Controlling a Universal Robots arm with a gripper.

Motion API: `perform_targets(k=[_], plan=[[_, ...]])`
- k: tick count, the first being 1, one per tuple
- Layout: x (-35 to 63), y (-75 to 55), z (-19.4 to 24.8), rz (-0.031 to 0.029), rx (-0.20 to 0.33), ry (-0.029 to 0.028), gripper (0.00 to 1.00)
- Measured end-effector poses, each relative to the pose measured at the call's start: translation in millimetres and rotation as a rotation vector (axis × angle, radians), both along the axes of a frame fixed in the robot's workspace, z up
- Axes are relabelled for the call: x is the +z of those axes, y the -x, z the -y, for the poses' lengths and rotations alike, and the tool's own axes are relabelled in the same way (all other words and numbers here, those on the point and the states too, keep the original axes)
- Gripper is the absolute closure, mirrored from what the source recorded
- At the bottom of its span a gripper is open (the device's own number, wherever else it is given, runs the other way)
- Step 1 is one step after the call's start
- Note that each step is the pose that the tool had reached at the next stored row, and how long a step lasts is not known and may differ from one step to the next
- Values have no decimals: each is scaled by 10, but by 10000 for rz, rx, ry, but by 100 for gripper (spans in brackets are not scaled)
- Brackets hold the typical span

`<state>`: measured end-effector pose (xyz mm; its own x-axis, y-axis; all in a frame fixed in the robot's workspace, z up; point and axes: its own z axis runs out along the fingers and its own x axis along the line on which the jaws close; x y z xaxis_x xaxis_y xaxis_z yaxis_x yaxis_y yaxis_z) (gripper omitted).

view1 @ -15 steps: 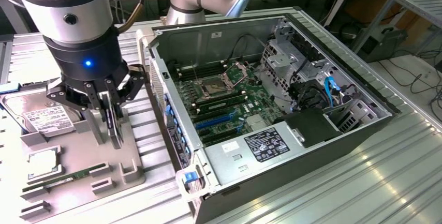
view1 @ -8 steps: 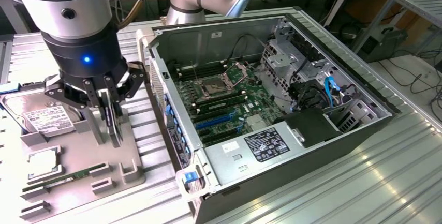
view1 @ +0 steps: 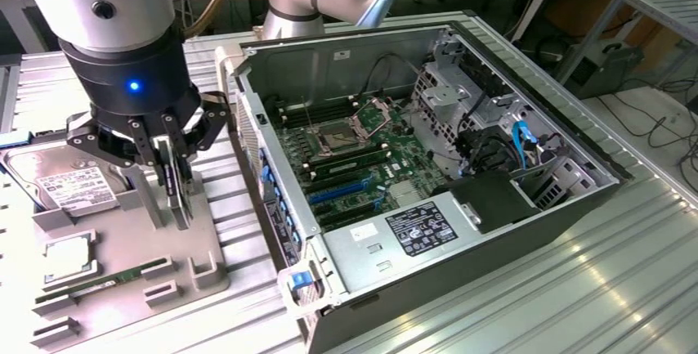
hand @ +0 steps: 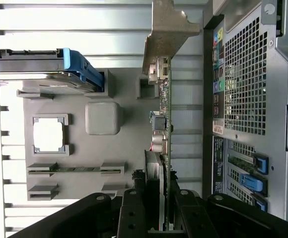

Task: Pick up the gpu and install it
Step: 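Pick up the gpu and move the gpu toward the slot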

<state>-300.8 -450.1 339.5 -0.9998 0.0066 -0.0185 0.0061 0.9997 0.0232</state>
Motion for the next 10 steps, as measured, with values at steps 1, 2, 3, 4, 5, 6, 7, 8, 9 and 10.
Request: perform_targets(k=[1,2,3,4,5,6,7,8,9,10], plan=[[11,0,0,-1,0,0,73],[22,0,0,-2,0,0,73],[34,0,0,-3,0,0,73],[44,0,0,-4,0,0,73],[54,0,0,-5,1,0,73],[64,0,0,-5,0,0,73],[73,0,0,-6,0,0,73],[82,0,0,-6,0,0,73],[89,0,1,-6,0,0,73],[94,0,3,-6,1,-2,73]])
